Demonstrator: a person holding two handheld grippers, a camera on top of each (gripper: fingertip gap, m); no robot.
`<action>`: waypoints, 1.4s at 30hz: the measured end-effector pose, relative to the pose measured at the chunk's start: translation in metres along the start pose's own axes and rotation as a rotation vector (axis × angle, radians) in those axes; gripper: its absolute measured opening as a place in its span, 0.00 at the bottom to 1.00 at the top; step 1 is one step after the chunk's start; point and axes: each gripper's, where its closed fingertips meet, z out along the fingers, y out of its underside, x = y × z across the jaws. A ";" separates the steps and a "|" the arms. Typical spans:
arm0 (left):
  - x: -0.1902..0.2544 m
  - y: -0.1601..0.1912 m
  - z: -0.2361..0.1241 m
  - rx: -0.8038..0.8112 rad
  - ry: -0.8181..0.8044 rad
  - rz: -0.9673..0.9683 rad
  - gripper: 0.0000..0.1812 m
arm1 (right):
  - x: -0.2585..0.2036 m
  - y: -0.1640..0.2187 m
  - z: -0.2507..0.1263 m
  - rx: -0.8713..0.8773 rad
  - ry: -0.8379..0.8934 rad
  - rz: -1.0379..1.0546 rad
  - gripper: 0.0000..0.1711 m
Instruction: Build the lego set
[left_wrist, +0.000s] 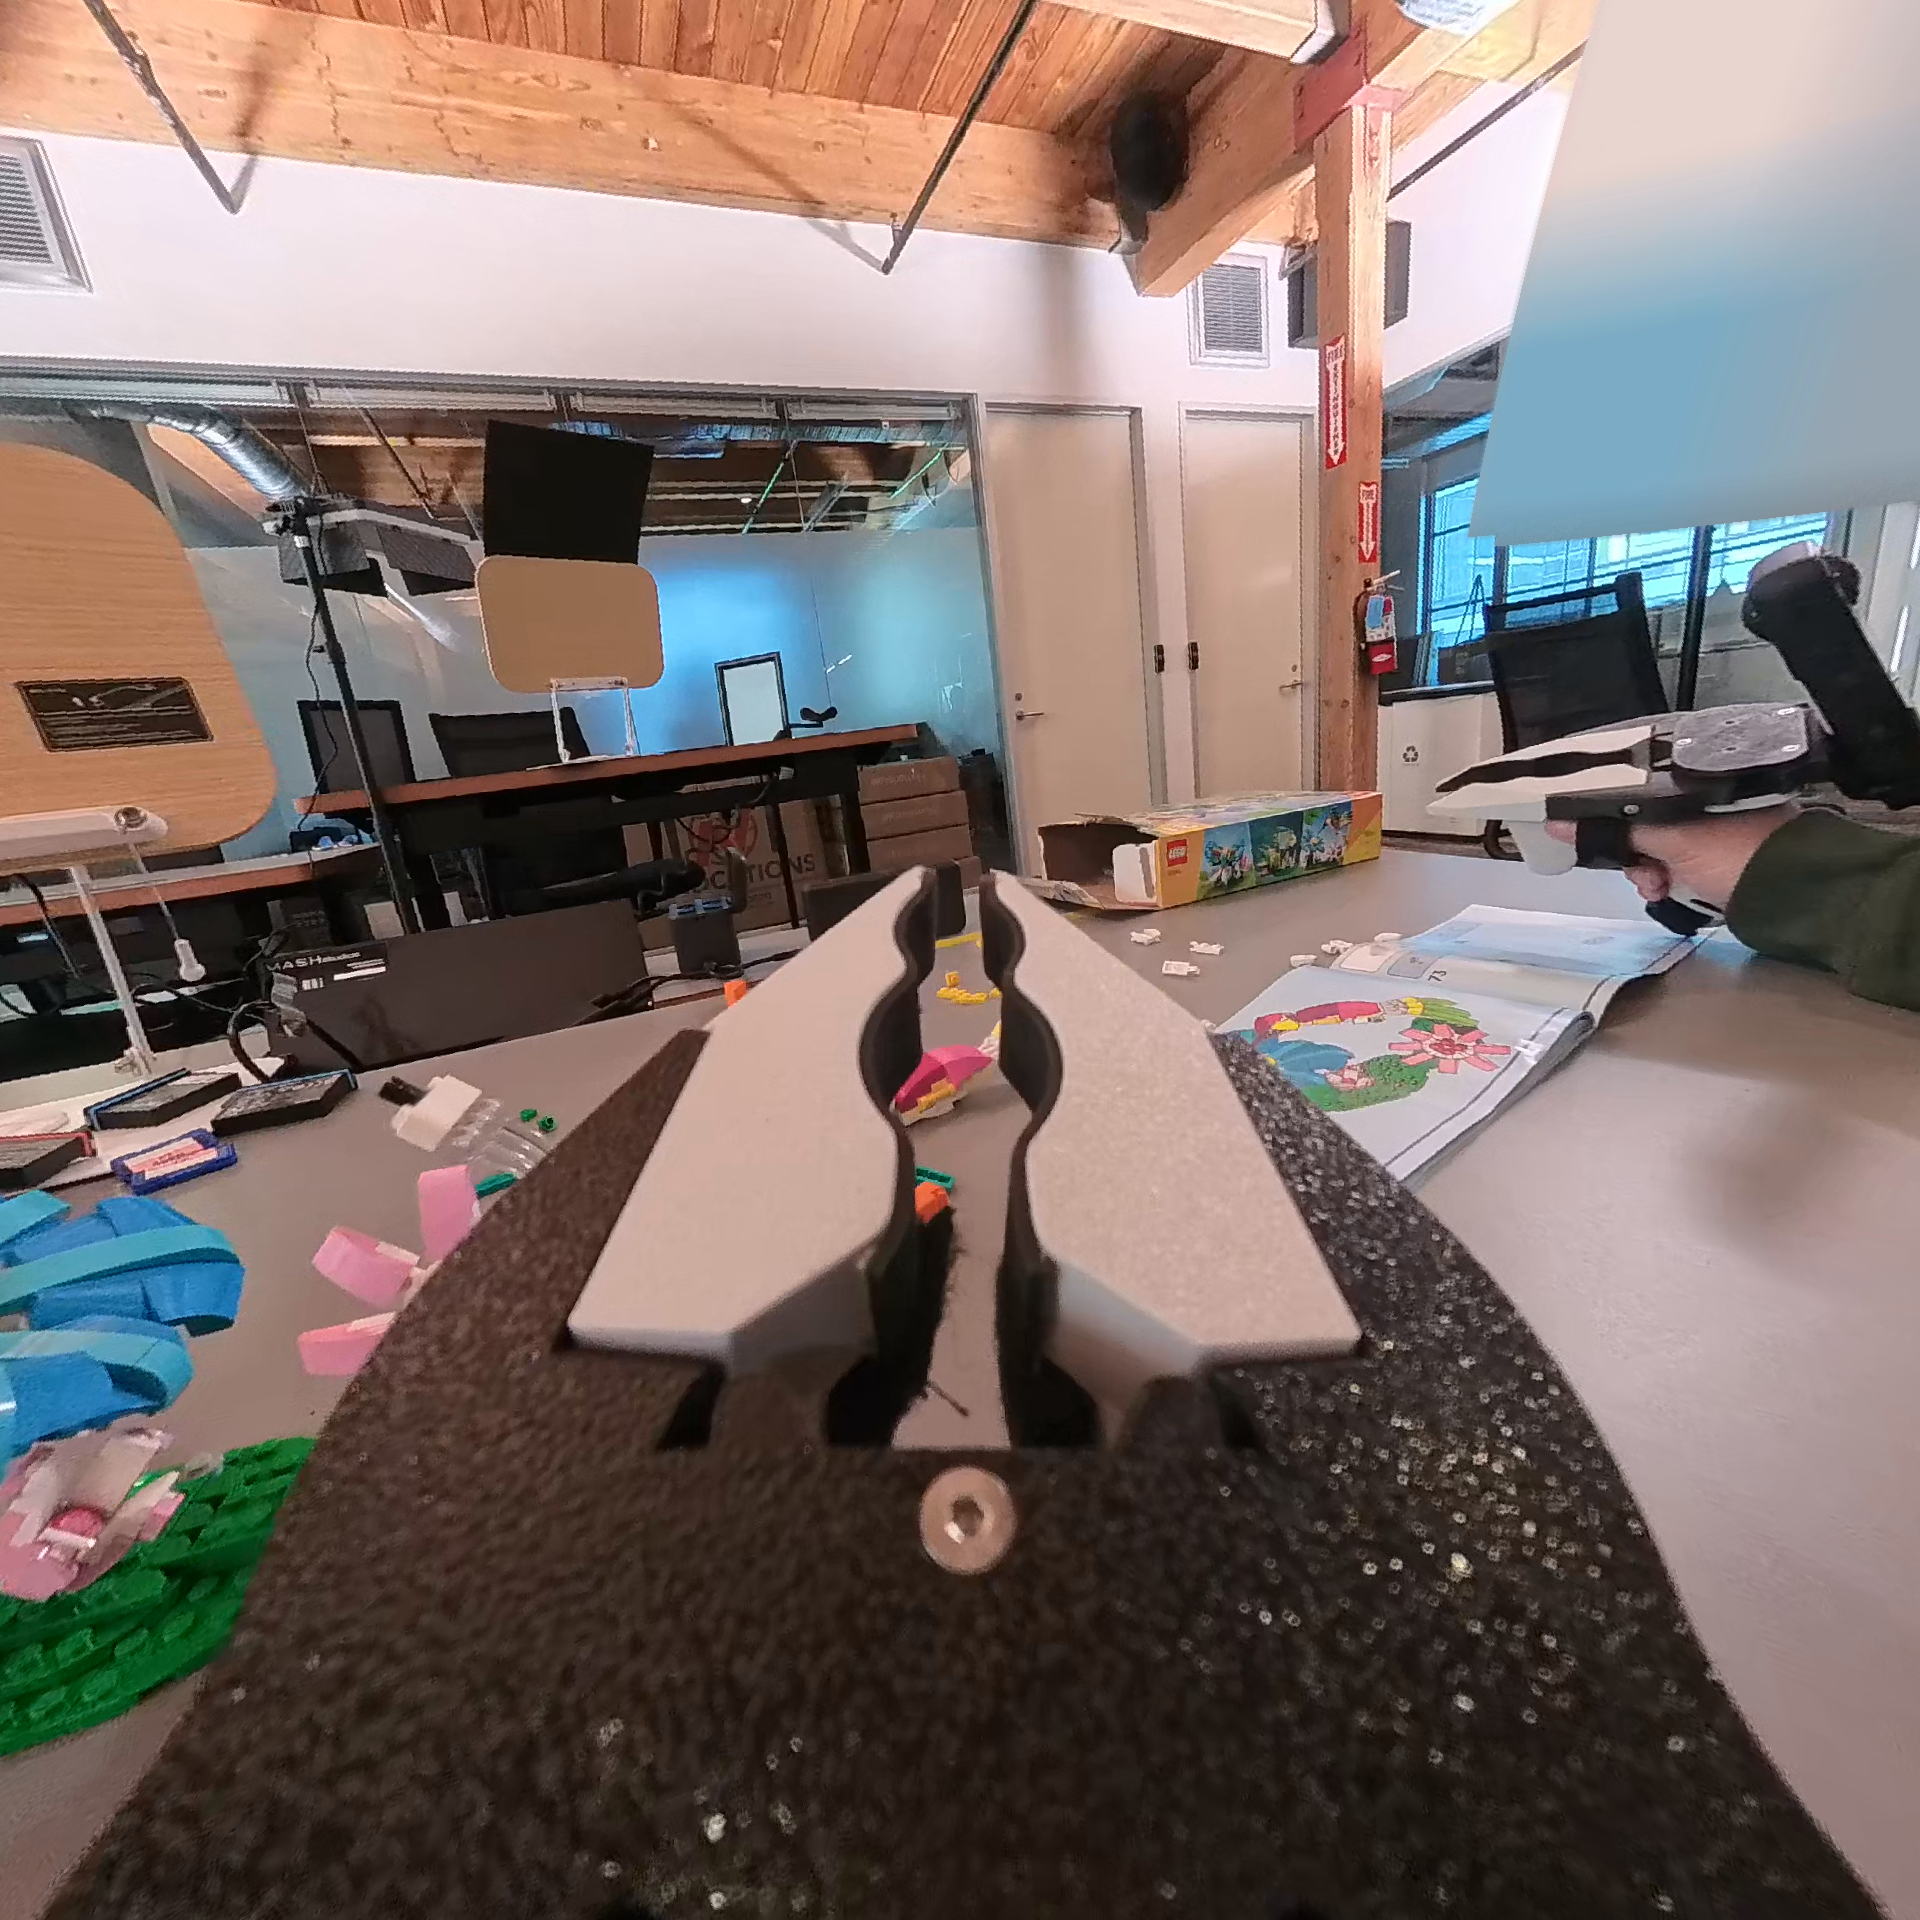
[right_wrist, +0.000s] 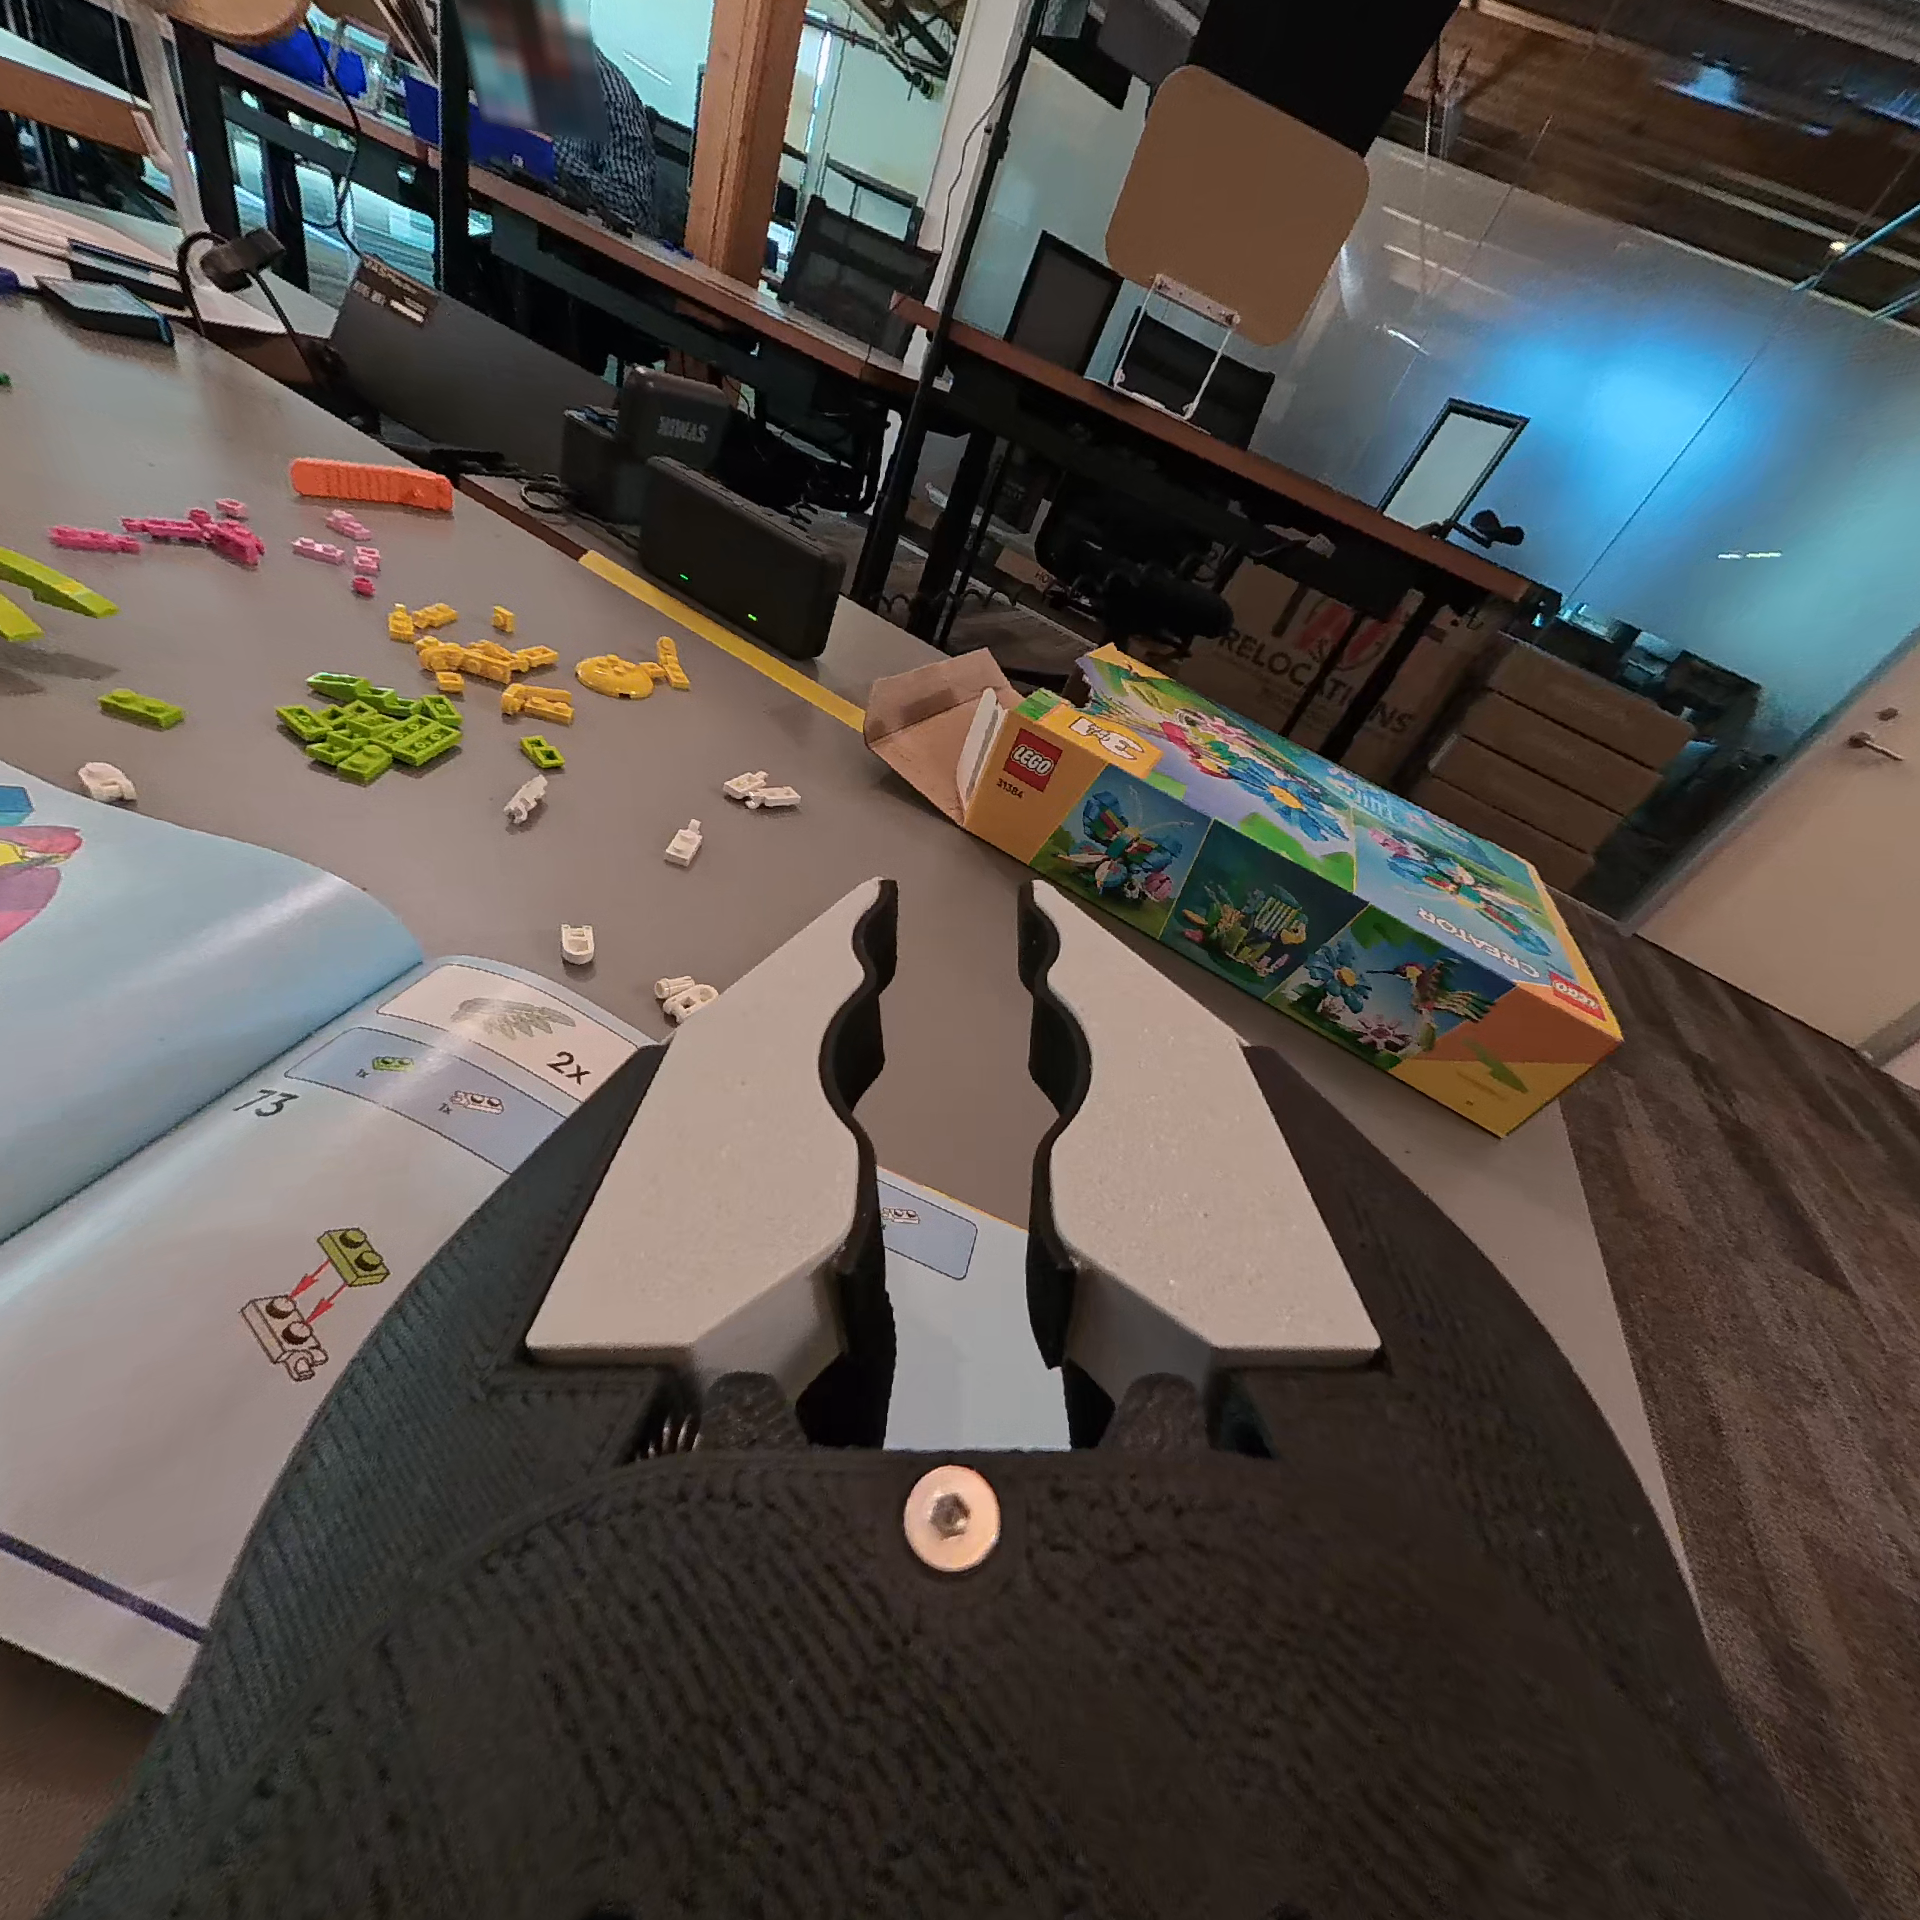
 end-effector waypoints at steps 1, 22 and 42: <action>-0.001 0.000 0.000 0.003 -0.001 -0.006 0.03 | 0.000 0.000 0.000 0.001 0.000 0.000 0.12; -0.001 0.000 0.000 -0.001 0.001 -0.008 0.02 | -0.003 0.000 0.000 0.000 -0.010 -0.017 0.12; 0.014 0.005 0.006 -0.032 0.054 0.033 0.02 | -0.035 0.003 0.006 -0.138 -0.053 -0.273 0.11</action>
